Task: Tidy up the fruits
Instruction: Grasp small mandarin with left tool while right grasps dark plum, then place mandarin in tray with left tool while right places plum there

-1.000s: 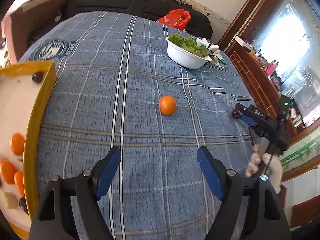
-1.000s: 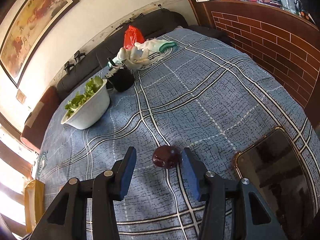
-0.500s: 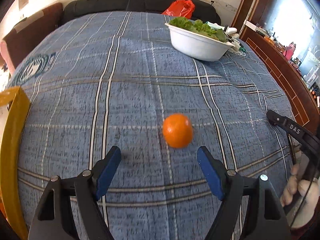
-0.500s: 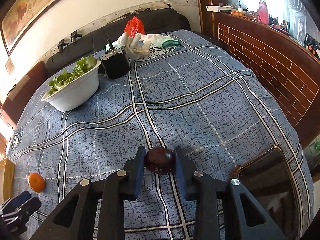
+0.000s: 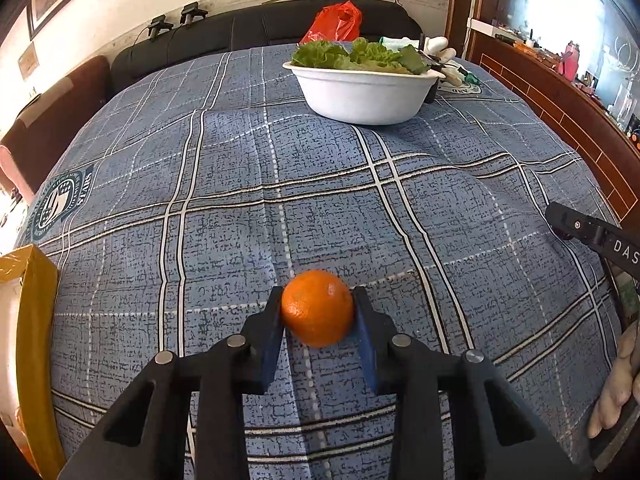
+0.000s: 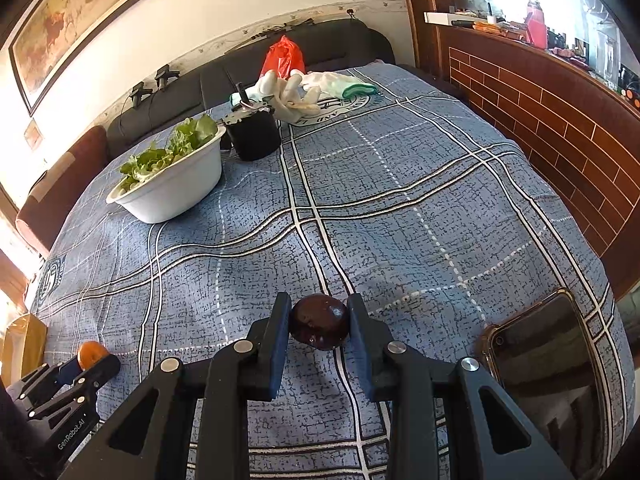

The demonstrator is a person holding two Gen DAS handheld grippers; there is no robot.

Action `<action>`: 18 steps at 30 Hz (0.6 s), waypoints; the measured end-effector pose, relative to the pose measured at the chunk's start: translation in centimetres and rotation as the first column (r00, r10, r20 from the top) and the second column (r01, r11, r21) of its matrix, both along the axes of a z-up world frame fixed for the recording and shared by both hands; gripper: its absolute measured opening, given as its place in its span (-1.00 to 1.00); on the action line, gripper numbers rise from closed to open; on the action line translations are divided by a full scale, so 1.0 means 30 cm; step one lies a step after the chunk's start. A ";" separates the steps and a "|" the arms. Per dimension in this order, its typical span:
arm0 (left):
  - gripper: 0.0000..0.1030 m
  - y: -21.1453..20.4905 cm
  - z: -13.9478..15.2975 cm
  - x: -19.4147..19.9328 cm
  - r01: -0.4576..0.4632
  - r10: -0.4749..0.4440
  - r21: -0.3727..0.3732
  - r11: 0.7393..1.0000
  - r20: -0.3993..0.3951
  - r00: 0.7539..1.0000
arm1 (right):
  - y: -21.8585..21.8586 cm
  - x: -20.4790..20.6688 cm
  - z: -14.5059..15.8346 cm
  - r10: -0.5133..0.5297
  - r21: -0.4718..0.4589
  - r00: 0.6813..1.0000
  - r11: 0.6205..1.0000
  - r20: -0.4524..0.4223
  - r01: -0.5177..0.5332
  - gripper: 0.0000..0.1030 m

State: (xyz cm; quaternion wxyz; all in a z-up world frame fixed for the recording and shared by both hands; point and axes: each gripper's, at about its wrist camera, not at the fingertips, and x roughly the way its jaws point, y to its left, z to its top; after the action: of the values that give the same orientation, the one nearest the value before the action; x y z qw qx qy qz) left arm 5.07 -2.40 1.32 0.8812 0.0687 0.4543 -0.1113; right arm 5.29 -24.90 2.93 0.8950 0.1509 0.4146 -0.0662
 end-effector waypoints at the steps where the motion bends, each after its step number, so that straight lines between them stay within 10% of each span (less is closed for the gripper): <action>1: -0.39 0.007 0.005 -0.005 -0.003 0.002 -0.011 1.000 -0.003 1.000 | 0.001 0.000 0.001 0.003 0.003 1.000 1.000 0.002 -0.003 -0.41; 18: -0.38 0.449 0.254 -0.331 -0.231 0.249 -0.203 0.952 0.068 0.966 | 0.145 -0.060 0.030 0.231 0.205 0.966 0.946 0.114 -0.250 -0.40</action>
State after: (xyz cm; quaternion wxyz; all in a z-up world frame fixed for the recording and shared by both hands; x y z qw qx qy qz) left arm -4.85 11.08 8.95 0.9107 -0.0678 0.4051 -0.0438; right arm 3.49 -20.53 3.83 0.8920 0.1988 0.3945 0.0960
